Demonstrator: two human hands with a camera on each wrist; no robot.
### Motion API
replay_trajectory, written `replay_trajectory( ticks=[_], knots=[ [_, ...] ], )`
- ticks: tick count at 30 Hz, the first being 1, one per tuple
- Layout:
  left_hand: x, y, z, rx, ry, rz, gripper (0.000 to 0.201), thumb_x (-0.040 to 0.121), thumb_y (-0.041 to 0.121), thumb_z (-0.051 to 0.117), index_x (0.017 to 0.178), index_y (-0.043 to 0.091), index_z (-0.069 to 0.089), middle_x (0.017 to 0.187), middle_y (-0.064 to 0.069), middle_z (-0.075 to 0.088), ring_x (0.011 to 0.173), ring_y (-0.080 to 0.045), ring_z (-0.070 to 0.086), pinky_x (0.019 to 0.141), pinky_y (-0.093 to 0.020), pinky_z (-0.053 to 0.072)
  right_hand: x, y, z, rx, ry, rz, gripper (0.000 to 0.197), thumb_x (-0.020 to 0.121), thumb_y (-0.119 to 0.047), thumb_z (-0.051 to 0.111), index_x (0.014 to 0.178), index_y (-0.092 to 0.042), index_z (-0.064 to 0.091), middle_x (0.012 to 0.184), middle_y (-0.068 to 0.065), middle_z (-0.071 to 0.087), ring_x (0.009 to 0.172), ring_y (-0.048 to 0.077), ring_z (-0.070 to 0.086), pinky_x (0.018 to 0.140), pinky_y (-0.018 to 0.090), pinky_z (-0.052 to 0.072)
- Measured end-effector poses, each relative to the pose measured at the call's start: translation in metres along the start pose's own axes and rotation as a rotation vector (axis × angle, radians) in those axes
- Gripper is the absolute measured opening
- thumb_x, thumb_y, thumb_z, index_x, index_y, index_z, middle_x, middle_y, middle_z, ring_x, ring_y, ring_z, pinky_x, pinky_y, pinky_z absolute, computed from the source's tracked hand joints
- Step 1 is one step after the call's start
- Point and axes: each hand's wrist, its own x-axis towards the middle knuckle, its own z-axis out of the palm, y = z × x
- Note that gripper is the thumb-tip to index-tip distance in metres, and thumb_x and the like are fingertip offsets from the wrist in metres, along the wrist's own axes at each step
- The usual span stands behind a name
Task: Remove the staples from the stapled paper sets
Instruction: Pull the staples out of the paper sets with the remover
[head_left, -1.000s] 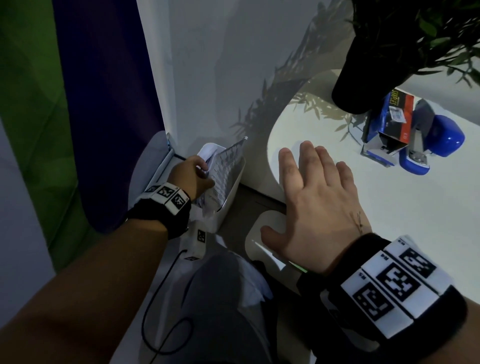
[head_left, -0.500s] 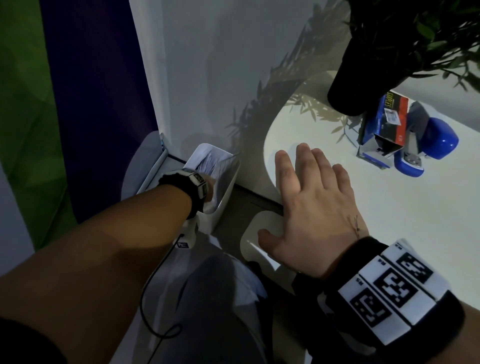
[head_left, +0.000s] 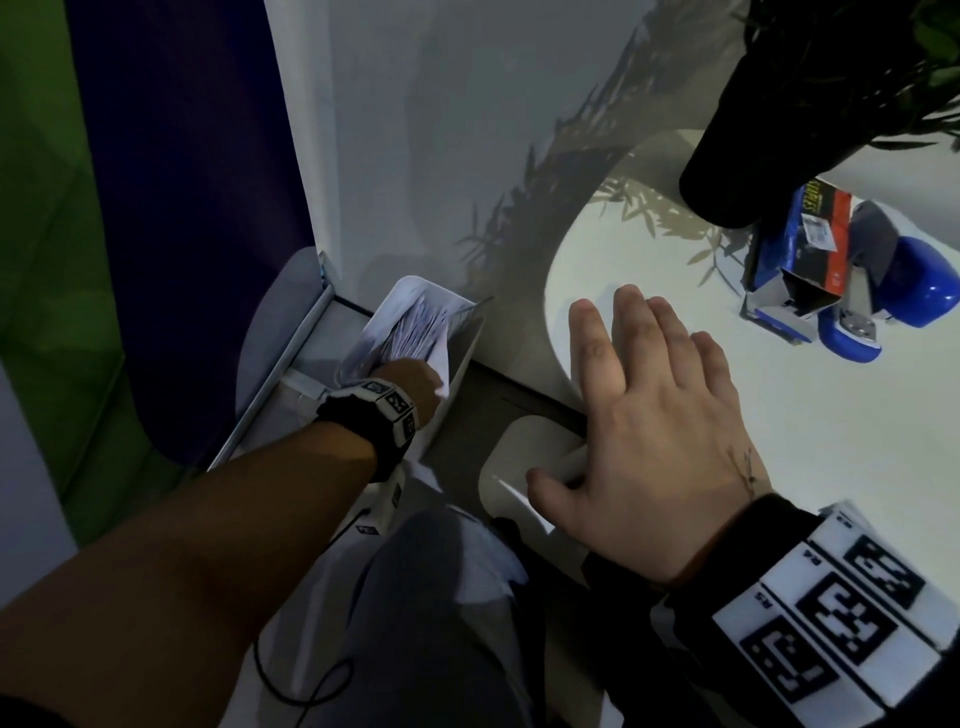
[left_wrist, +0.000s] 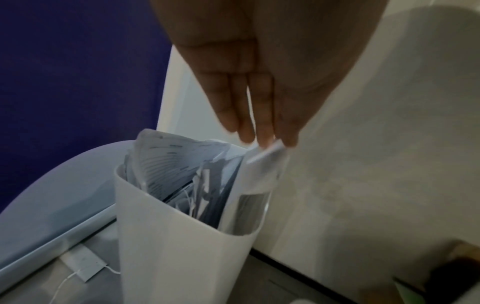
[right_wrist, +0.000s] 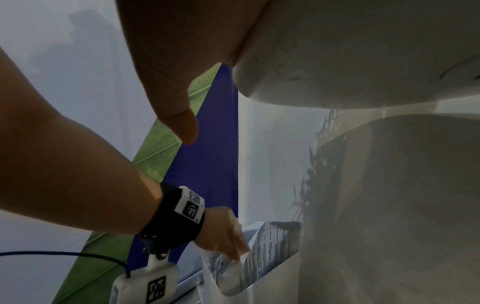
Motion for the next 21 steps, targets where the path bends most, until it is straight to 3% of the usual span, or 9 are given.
replay_trajectory(
  ticks=[2, 4, 7, 8, 10, 13, 15, 18, 21],
  knots=[
    [0.001, 0.0, 0.006, 0.094, -0.101, 0.017, 0.03, 0.095, 0.026, 0.045, 0.121, 0.017, 0.055, 0.129, -0.005, 0.054, 0.118, -0.024, 0.052, 0.097, -0.037, 0.044, 0.0, 0.0, 0.0, -0.001, -0.006, 0.006, 0.106, 0.054, -0.067, 0.042, 0.141, -0.007, 0.036, 0.142, 0.027, 0.04, 0.131, 0.044, 0.039, 0.103, 0.059, 0.034],
    [0.0, 0.0, 0.014, -0.005, -0.092, -0.011, 0.041, 0.093, 0.033, 0.049, 0.131, 0.019, 0.045, 0.136, -0.006, 0.046, 0.122, -0.025, 0.047, 0.099, -0.037, 0.041, -0.001, 0.001, 0.0, -0.004, -0.009, 0.008, 0.105, 0.055, -0.067, 0.037, 0.141, -0.007, 0.035, 0.142, 0.027, 0.04, 0.131, 0.044, 0.038, 0.104, 0.059, 0.034],
    [-0.003, 0.008, 0.014, -0.159, 0.18, -0.036, 0.077, 0.086, 0.035, 0.064, 0.147, 0.02, 0.02, 0.149, -0.011, 0.026, 0.127, -0.029, 0.043, 0.102, -0.036, 0.038, -0.001, 0.002, 0.0, -0.014, -0.006, 0.003, 0.107, 0.055, -0.068, 0.043, 0.142, -0.007, 0.034, 0.143, 0.027, 0.039, 0.132, 0.043, 0.037, 0.104, 0.059, 0.034],
    [-0.005, 0.01, 0.012, -0.138, 0.265, -0.018, 0.081, 0.084, 0.032, 0.067, 0.148, 0.02, 0.018, 0.149, -0.013, 0.024, 0.123, -0.03, 0.047, 0.099, -0.034, 0.041, -0.001, 0.003, 0.0, -0.018, -0.003, -0.001, 0.108, 0.054, -0.068, 0.048, 0.143, -0.007, 0.033, 0.143, 0.027, 0.038, 0.132, 0.043, 0.037, 0.104, 0.059, 0.033],
    [0.002, 0.009, 0.016, -0.082, 0.322, 0.022, 0.07, 0.088, 0.024, 0.062, 0.146, 0.019, 0.024, 0.144, -0.016, 0.031, 0.107, -0.031, 0.058, 0.088, -0.032, 0.047, -0.001, 0.003, 0.001, -0.028, -0.003, -0.008, 0.111, 0.052, -0.067, 0.054, 0.143, -0.007, 0.033, 0.143, 0.027, 0.038, 0.132, 0.044, 0.037, 0.104, 0.059, 0.033],
    [0.013, 0.005, 0.01, -0.002, 0.145, -0.02, 0.04, 0.089, 0.02, 0.053, 0.128, 0.014, 0.045, 0.124, -0.011, 0.047, 0.103, -0.031, 0.059, 0.086, -0.037, 0.05, -0.001, 0.003, 0.001, -0.038, 0.001, -0.012, 0.112, 0.051, -0.067, 0.055, 0.143, -0.006, 0.033, 0.143, 0.028, 0.037, 0.132, 0.044, 0.036, 0.104, 0.059, 0.032],
    [0.027, -0.005, 0.016, 0.011, -0.038, -0.049, 0.037, 0.088, 0.026, 0.053, 0.124, 0.018, 0.051, 0.125, -0.008, 0.052, 0.11, -0.029, 0.056, 0.092, -0.041, 0.048, -0.001, 0.003, 0.001, -0.043, 0.002, -0.014, 0.112, 0.051, -0.067, 0.055, 0.143, -0.006, 0.033, 0.143, 0.028, 0.037, 0.132, 0.044, 0.037, 0.104, 0.059, 0.033],
    [0.048, -0.022, 0.039, 0.035, -0.291, -0.069, 0.04, 0.077, 0.046, 0.059, 0.114, 0.032, 0.055, 0.122, 0.006, 0.058, 0.105, -0.018, 0.059, 0.088, -0.039, 0.051, -0.002, 0.003, 0.002, -0.039, 0.014, -0.015, 0.112, 0.051, -0.066, 0.055, 0.142, -0.005, 0.034, 0.142, 0.029, 0.039, 0.131, 0.045, 0.038, 0.103, 0.06, 0.034],
    [0.027, -0.018, 0.027, 0.03, -0.209, -0.156, 0.064, 0.075, 0.048, 0.067, 0.131, 0.026, 0.046, 0.132, 0.001, 0.049, 0.118, -0.026, 0.052, 0.093, -0.043, 0.047, -0.002, 0.004, 0.001, -0.033, 0.02, -0.018, 0.11, 0.051, -0.066, 0.054, 0.142, -0.006, 0.035, 0.142, 0.028, 0.04, 0.131, 0.044, 0.038, 0.103, 0.059, 0.034]
  ],
)
